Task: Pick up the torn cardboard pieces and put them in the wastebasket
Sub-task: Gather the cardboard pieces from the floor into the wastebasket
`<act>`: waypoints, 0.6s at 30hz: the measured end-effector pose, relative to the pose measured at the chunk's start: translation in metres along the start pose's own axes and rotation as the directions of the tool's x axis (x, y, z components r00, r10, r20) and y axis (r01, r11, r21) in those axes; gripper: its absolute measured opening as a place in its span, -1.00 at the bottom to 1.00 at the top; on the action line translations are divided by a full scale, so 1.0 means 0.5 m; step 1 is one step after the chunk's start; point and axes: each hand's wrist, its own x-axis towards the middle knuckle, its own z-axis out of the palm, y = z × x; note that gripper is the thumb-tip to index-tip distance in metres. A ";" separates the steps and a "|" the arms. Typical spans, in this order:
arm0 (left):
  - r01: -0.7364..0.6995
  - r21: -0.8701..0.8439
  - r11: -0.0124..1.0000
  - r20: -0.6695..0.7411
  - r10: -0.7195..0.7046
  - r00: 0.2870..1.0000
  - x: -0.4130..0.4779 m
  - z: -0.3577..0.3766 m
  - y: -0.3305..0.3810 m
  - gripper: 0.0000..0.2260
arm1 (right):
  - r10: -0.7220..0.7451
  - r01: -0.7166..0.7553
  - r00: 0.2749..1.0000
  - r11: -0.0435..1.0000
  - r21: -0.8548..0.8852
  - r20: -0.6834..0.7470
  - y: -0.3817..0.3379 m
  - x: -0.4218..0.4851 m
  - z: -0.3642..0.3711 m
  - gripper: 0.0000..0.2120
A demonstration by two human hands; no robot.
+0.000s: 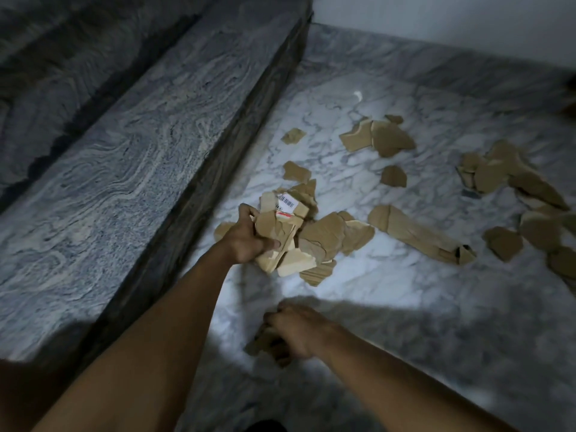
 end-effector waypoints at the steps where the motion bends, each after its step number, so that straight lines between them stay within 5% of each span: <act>1: 0.000 -0.011 1.000 -0.001 0.000 1.000 -0.001 -0.010 0.001 -0.36 | 0.013 -0.013 1.000 1.000 0.002 0.014 0.019 0.000 -0.013 -0.50; 4: -0.021 -0.039 0.999 -0.021 0.020 1.000 -0.003 -0.048 0.005 -0.35 | 0.125 -0.125 0.992 0.992 0.011 -0.011 0.083 -0.003 -0.113 -0.38; 9: 0.161 0.064 0.985 -0.042 -0.158 0.987 0.007 -0.125 -0.016 -0.74 | 0.324 -0.320 0.925 0.946 0.054 -0.196 0.176 -0.001 -0.305 -0.32; 12: 0.194 0.175 0.965 0.007 -0.198 0.980 0.012 -0.140 -0.027 -0.61 | 0.351 -0.348 0.916 0.936 0.050 -0.194 0.174 0.047 -0.300 -0.36; 15: 0.174 0.248 0.953 0.011 -0.182 0.983 0.017 -0.118 -0.039 -0.53 | 0.374 -0.415 0.899 0.893 -0.171 -0.228 0.153 0.083 -0.229 -0.39; 18: 0.094 0.435 0.895 0.001 -0.104 0.995 0.028 -0.094 -0.069 -0.25 | 0.341 -0.431 0.850 0.889 -0.157 -0.403 0.142 0.093 -0.145 -0.54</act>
